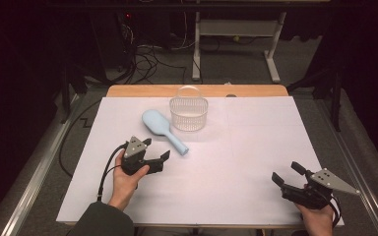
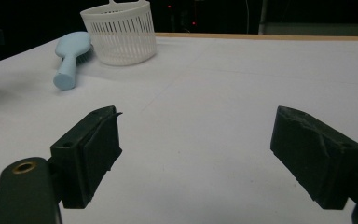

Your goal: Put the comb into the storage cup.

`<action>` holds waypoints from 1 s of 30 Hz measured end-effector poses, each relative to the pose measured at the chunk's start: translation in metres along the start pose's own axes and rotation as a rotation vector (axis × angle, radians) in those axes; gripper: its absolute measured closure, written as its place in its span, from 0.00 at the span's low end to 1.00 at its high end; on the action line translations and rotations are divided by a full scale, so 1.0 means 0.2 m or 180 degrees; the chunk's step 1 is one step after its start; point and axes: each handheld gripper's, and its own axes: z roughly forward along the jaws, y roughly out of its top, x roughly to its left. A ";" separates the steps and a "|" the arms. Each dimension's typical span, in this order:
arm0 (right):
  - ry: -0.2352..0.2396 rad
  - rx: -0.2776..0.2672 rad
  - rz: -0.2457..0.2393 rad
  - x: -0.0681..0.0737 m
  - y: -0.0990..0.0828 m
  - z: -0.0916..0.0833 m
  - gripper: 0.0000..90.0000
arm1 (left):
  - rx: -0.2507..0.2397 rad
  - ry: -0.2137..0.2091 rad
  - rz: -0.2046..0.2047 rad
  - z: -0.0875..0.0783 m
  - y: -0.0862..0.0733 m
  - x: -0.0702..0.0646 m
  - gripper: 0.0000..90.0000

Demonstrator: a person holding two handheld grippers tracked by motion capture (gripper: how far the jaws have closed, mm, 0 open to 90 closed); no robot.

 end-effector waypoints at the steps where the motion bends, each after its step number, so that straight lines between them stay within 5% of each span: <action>1: 0.0002 0.0001 0.0001 0.00 0.00 0.00 0.18 | 0.0006 -0.0001 0.0007 0.00 0.00 0.00 0.21; 30: 0.0015 0.0011 0.0013 0.00 0.00 0.00 0.18 | 0.0096 -0.0012 0.0011 0.10 0.12 -0.01 0.20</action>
